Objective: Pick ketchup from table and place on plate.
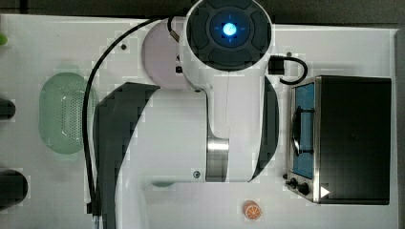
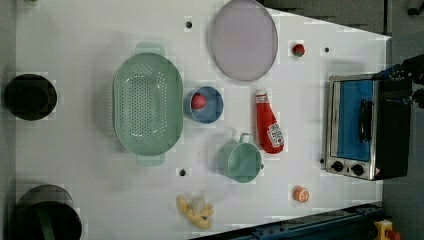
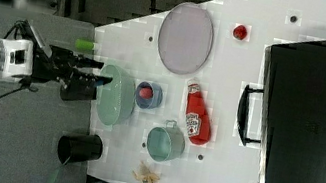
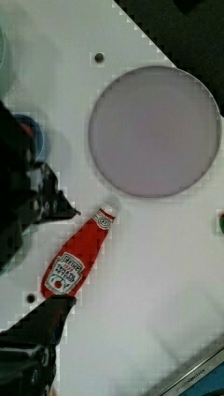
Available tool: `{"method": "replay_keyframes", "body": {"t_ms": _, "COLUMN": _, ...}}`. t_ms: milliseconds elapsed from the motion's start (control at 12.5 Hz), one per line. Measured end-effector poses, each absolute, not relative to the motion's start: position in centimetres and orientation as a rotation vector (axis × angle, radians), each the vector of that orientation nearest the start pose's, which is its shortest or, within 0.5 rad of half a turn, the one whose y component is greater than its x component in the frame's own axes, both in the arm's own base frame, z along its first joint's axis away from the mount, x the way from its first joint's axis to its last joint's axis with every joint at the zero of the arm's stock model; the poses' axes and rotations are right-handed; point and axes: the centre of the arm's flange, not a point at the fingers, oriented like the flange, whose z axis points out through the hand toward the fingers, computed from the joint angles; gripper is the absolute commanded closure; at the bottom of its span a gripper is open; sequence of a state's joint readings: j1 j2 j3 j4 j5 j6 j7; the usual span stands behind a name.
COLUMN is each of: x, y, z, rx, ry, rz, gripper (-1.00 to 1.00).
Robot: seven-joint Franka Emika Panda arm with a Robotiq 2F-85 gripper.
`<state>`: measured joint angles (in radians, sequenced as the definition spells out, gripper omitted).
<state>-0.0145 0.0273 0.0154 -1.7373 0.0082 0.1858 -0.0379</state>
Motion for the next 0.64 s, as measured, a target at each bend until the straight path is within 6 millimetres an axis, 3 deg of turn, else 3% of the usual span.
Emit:
{"method": "replay_keyframes", "body": {"t_ms": 240, "x": 52.8, "y": -1.9, "z": 55.6, "rx": -2.909, "ry": 1.286, "rz": 0.209, "gripper": -0.99}}
{"method": "replay_keyframes", "body": {"t_ms": 480, "x": 52.1, "y": -3.3, "z": 58.1, "rx": -2.877, "ry": 1.316, "rz": 0.128, "gripper": -1.0}}
{"method": "replay_keyframes", "body": {"t_ms": 640, "x": 52.4, "y": -3.2, "z": 57.8, "rx": -2.881, "ry": 1.304, "rz": 0.122, "gripper": -1.0}}
